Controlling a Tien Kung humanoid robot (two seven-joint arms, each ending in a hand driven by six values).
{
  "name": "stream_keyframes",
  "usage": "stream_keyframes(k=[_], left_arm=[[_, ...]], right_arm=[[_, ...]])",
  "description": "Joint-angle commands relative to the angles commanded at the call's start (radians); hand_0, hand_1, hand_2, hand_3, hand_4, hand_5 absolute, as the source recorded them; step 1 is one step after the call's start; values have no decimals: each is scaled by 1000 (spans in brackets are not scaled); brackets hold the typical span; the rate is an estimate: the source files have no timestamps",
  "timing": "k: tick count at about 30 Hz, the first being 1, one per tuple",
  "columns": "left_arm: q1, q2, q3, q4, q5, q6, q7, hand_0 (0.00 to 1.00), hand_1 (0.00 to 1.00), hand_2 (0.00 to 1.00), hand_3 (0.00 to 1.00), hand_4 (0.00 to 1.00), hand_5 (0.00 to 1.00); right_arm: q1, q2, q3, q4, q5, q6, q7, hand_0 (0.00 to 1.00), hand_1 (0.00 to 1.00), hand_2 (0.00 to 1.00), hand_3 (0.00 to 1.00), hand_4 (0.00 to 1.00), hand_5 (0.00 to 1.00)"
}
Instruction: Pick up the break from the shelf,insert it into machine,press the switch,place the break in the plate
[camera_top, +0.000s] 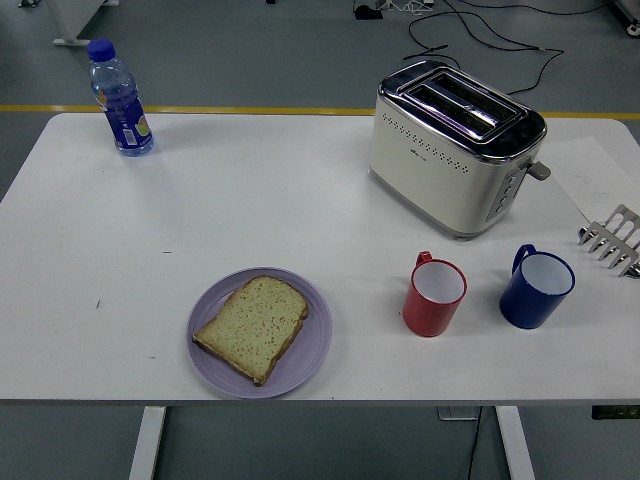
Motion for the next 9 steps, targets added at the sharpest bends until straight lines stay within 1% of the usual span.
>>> stream_keyframes(k=[9], left_arm=[[1,-1,-3,0,4,0,2,687,665,714,724,466,998]], right_arm=[[-1,0,-1,-1,2,0,1,741,682,704,625,397,233]])
